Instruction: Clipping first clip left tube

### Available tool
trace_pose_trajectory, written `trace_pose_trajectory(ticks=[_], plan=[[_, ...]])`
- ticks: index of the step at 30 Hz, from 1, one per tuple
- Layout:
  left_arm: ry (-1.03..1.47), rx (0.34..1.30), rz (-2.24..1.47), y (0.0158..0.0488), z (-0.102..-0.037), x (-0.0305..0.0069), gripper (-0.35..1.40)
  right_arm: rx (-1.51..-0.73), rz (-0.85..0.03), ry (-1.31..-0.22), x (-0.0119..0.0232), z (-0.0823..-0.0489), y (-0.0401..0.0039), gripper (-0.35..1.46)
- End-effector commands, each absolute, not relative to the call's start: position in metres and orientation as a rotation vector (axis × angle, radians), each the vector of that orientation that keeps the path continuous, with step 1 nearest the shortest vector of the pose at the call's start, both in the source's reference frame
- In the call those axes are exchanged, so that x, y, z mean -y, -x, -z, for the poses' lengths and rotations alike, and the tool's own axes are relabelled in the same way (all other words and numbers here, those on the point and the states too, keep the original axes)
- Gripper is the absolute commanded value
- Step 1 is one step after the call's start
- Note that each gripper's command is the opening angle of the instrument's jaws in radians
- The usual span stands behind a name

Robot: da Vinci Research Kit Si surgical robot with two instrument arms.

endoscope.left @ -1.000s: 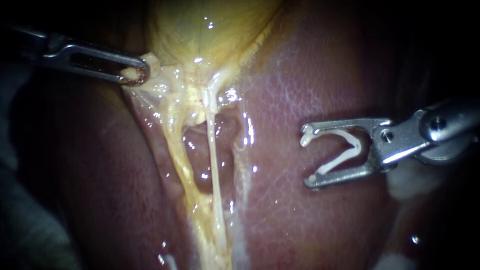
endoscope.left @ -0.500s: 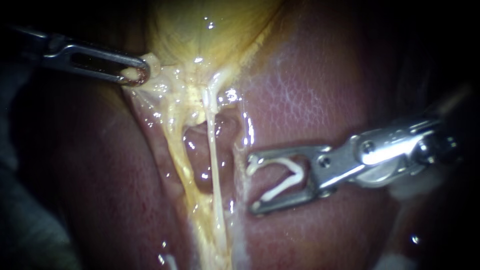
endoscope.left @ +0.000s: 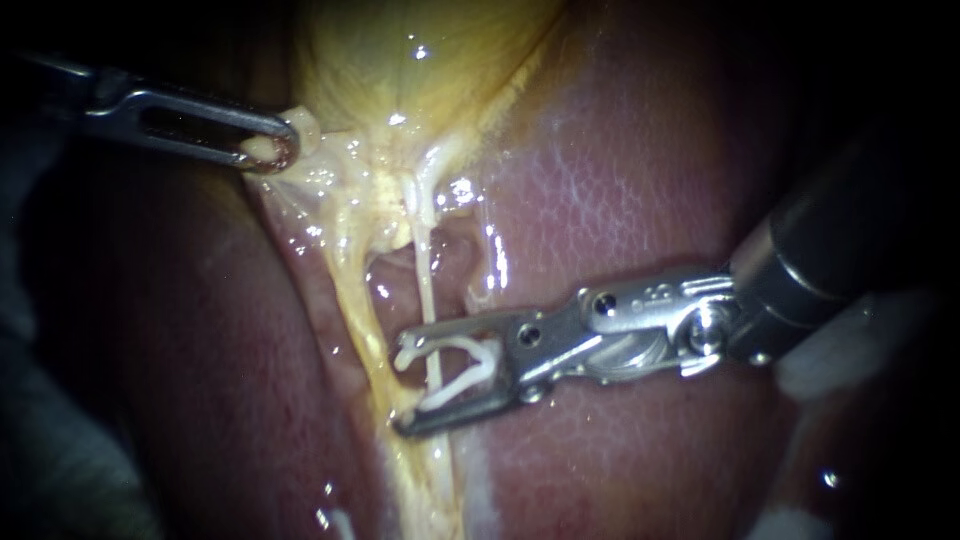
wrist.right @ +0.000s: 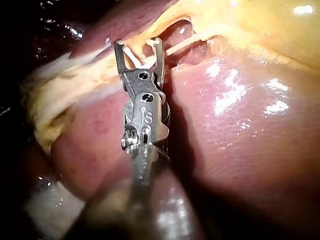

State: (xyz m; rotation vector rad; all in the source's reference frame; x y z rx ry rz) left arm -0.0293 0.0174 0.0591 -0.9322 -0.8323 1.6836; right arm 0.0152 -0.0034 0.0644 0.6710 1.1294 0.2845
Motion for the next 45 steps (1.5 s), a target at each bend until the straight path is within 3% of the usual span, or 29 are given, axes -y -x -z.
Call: trace_pose_trajectory(ticks=[1, 6, 21, 31, 40, 45], plan=[[0.932, 0.832, -1.685, 0.0293, -0.0592, -0.0173, -0.35, -1.125, -0.289, -0.673, 0.0035, -0.0648, -0.0152, 0.49], [0.932, 0.832, -1.685, 0.0293, -0.0592, -0.0173, -0.35, -1.118, -0.302, -0.676, 0.0036, -0.0664, -0.0151, 0.49], [0.932, 0.827, -1.683, 0.0296, -0.0592, -0.0173, -0.35, -1.098, -0.355, -0.681, 0.0031, -0.0668, -0.0178, 0.48], [0.932, 0.827, -1.683, 0.0296, -0.0592, -0.0173, -0.35, -1.191, -0.404, -0.721, 0.0043, -0.0655, -0.0202, 0.5], [0.932, 0.827, -1.683, 0.0296, -0.0592, -0.0173, -0.35, -1.257, -0.337, -0.844, 0.0064, -0.0632, -0.0209, 0.48], [0.932, 0.827, -1.684, 0.0296, -0.0592, -0.0173, -0.35, -1.257, -0.299, -0.885, 0.0066, -0.0625, -0.0211, 0.42]])
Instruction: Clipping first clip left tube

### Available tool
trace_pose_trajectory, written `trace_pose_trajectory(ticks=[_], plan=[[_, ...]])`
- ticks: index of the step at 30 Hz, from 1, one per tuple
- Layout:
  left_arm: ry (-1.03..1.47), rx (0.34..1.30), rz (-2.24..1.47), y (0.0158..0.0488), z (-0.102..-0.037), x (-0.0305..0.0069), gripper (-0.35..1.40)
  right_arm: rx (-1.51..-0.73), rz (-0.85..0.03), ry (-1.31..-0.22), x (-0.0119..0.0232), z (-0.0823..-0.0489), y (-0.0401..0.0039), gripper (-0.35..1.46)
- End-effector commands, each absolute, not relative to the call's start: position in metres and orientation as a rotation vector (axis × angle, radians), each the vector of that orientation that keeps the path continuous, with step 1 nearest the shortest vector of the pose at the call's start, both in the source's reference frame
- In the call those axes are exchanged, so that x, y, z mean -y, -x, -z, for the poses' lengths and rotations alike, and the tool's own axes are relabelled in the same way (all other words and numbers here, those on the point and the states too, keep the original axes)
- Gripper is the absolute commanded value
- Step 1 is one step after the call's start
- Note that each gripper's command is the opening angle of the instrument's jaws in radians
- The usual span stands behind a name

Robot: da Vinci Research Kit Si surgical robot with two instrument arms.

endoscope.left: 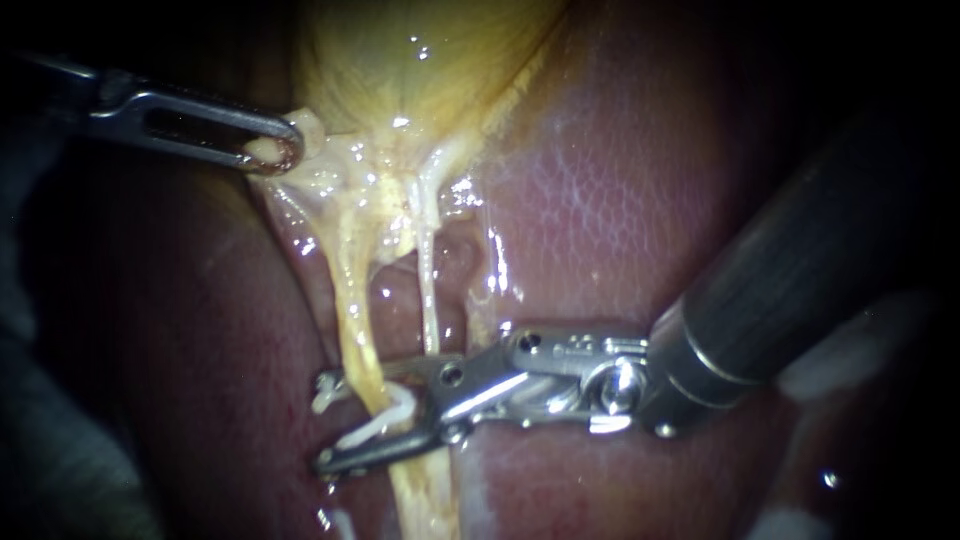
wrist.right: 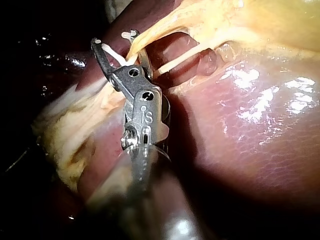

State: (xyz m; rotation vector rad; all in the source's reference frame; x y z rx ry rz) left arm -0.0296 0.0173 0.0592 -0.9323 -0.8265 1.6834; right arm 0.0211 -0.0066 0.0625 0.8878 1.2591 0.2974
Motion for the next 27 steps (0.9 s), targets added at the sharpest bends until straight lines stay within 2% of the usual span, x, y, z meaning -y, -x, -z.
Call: trace_pose_trajectory(ticks=[1, 5, 13, 14, 27], plan=[[0.932, 0.827, -1.684, 0.0296, -0.0592, -0.0173, -0.35, -1.259, -0.299, -0.882, 0.0066, -0.0625, -0.021, 0.41], [0.932, 0.827, -1.683, 0.0296, -0.0592, -0.0173, -0.35, -1.248, -0.374, -0.865, 0.0062, -0.0619, -0.0206, 0.2], [0.932, 0.827, -1.683, 0.0296, -0.0592, -0.0173, -0.35, -1.231, -0.416, -0.9, 0.0057, -0.0614, -0.0198, -0.23], [0.932, 0.827, -1.683, 0.0296, -0.0592, -0.0173, -0.35, -1.231, -0.415, -0.9, 0.0057, -0.0614, -0.0197, -0.33], [0.932, 0.826, -1.683, 0.0296, -0.0592, -0.0173, -0.35, -1.223, -0.419, -0.906, 0.0059, -0.062, -0.0189, -0.35]])
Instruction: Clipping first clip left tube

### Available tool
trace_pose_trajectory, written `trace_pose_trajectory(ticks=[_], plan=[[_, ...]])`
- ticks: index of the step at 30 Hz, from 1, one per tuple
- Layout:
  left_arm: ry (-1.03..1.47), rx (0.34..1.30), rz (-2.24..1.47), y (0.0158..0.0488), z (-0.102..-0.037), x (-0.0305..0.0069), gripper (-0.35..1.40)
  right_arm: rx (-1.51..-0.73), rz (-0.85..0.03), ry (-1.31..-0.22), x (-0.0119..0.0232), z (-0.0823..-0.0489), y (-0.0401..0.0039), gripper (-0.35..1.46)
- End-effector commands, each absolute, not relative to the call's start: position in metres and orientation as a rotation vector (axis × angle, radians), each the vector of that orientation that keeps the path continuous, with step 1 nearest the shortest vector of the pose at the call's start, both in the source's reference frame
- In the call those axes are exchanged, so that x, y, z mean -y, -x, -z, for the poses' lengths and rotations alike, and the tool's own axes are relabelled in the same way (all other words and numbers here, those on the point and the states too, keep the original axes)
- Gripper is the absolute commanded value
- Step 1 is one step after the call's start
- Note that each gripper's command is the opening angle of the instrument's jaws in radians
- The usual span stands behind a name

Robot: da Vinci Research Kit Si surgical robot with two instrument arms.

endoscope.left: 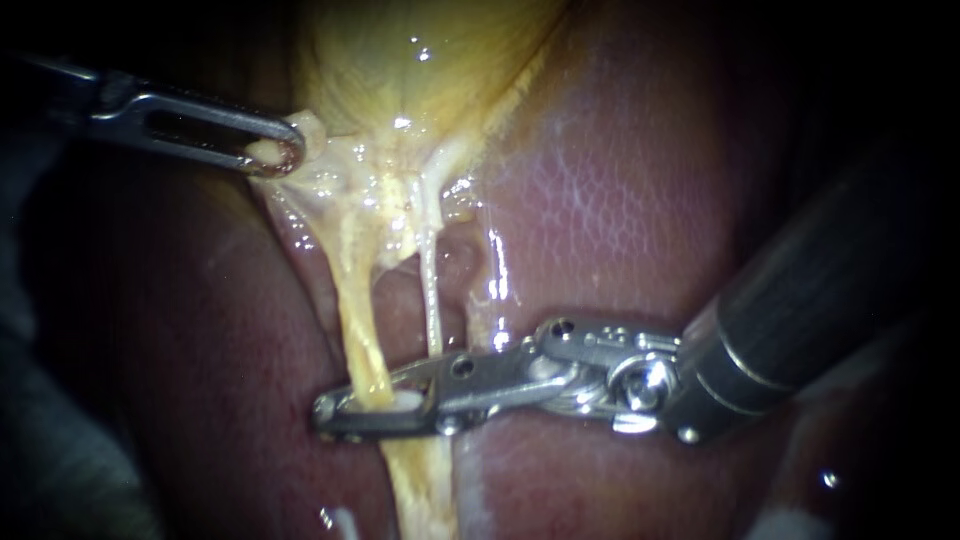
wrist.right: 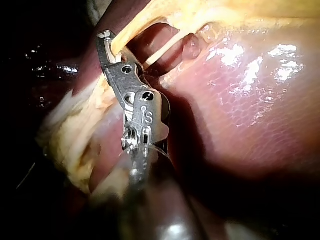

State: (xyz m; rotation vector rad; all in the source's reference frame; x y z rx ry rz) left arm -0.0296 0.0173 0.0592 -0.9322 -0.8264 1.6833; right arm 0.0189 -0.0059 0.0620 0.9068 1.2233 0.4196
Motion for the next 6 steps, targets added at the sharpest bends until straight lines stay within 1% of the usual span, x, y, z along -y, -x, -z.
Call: trace_pose_trajectory(ticks=[1, 6], plan=[[0.932, 0.827, -1.683, 0.0296, -0.0592, -0.0174, -0.35, -1.223, -0.419, -0.906, 0.0059, -0.062, -0.0189, -0.35], [0.932, 0.827, -1.683, 0.0296, -0.0592, -0.0174, -0.35, -1.223, -0.419, -0.906, 0.0058, -0.0622, -0.0189, -0.35]])
